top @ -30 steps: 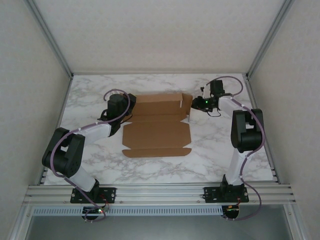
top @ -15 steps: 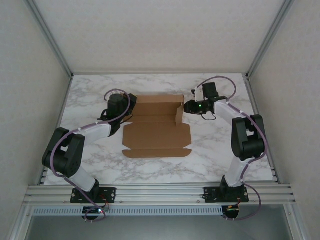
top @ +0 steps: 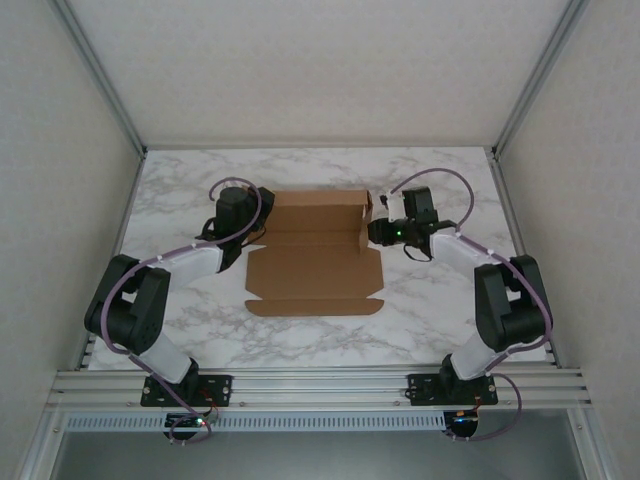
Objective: Fold the paper box
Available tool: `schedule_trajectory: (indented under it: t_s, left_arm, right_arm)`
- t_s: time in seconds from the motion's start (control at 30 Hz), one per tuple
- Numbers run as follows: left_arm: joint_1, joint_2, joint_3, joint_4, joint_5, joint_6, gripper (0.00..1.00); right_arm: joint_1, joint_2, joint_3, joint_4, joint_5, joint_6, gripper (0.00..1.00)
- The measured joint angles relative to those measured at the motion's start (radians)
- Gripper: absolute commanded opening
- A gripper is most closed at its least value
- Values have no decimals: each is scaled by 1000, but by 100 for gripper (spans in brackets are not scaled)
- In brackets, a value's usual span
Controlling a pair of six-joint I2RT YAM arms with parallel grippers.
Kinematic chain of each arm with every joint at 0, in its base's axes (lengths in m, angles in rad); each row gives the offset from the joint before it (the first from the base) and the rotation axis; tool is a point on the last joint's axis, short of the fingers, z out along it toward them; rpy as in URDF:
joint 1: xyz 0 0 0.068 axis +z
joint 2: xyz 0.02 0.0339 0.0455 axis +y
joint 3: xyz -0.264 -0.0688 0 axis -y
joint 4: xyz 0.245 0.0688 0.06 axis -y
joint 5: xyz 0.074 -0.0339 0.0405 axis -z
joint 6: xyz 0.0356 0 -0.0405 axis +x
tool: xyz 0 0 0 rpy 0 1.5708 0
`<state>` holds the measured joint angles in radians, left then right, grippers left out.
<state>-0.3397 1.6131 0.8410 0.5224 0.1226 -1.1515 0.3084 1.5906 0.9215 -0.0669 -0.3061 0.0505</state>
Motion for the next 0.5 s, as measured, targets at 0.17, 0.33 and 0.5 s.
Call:
schedule_trajectory:
  t_s: [0.17,0.33,0.5]
  left_arm:
    - [0,4,2,2,0,0,0]
    - [0,5,2,5,0,0,0]
    - [-2,5,2,5,-3,0,0]
  right_arm:
    - [25,-27,-40,88,27,-121,36]
    - [33,5,15,85,63,-198,36]
    - [42,37,51,78,76,-246,39]
